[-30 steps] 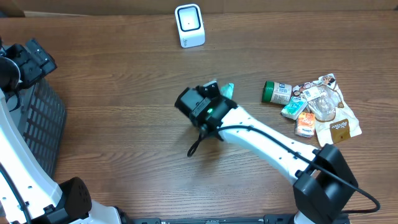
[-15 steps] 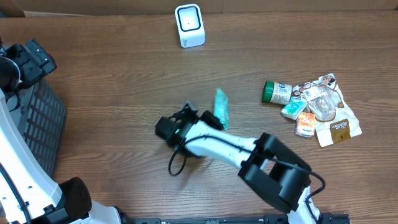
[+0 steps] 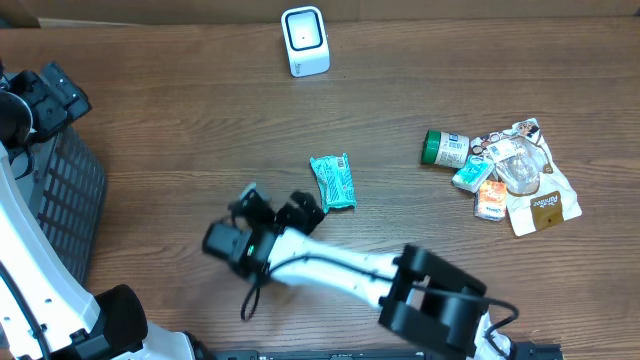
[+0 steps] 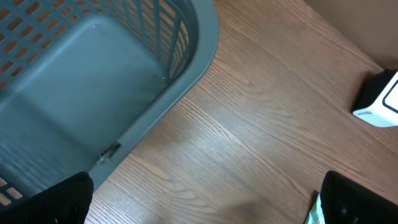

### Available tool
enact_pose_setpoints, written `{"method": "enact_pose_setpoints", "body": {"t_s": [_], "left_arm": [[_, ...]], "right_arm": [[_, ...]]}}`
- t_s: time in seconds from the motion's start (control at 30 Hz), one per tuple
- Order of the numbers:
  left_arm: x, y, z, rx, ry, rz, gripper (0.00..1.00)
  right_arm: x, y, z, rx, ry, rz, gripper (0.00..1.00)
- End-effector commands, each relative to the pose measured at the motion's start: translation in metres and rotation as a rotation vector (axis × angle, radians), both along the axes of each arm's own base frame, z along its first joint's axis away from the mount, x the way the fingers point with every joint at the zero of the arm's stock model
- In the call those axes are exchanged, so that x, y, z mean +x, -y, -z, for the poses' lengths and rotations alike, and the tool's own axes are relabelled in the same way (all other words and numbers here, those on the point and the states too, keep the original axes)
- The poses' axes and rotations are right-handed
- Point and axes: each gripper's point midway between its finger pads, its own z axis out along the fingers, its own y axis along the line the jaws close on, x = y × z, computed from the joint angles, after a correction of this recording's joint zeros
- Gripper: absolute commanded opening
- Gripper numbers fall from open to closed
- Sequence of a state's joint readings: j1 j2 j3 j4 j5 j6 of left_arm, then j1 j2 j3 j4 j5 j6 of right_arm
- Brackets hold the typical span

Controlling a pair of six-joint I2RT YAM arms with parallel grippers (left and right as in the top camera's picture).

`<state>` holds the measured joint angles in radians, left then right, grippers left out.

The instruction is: Scan the item barcode

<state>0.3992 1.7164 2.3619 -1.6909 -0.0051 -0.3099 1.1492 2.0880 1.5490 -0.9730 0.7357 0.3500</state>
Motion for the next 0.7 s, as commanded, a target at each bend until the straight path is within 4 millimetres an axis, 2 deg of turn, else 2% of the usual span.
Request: {"method": "enact_pose_setpoints", "body": {"t_s": [0.0,0.13,0.17,0.27,0.3,0.43,0.53,0.67], "left_arm": [[-0.001,0.001,-0.006,0.021,0.015,0.018,1.00],[-0.001,0.002,-0.006,0.021,0.015,0.018,1.00],[-0.001,0.002,-0.006,0.021,0.015,0.018,1.00],[-0.001,0.002,-0.006,0.021,0.015,0.018,0.99],[-0.001,0.002,-0.006,0.021,0.015,0.018,1.00],[-0.001,0.002,-0.006,0.021,0.015,0.018,1.00],[-0.001,0.002,-0.006,0.021,0.015,0.018,1.00],[-0.001,0.002,-0.006,0.022,0.015,0.019,1.00]], "right_arm": [[0.021,0.006,-0.030,0.360,-0.202,0.199,1.00],[0.031,0.024,-0.029,0.621,-0.500,0.401,0.86],[0.033,0.032,-0.027,0.663,-0.554,0.462,0.80],[0.042,0.063,-0.014,0.725,-0.631,0.649,0.77],[0.040,0.081,-0.003,0.731,-0.670,0.726,0.75],[0.021,0.089,0.013,0.750,-0.792,0.779,0.68],[0.002,0.095,0.026,0.716,-0.858,0.782,0.38],[-0.009,0.099,0.039,0.677,-0.858,0.782,0.12]]}}
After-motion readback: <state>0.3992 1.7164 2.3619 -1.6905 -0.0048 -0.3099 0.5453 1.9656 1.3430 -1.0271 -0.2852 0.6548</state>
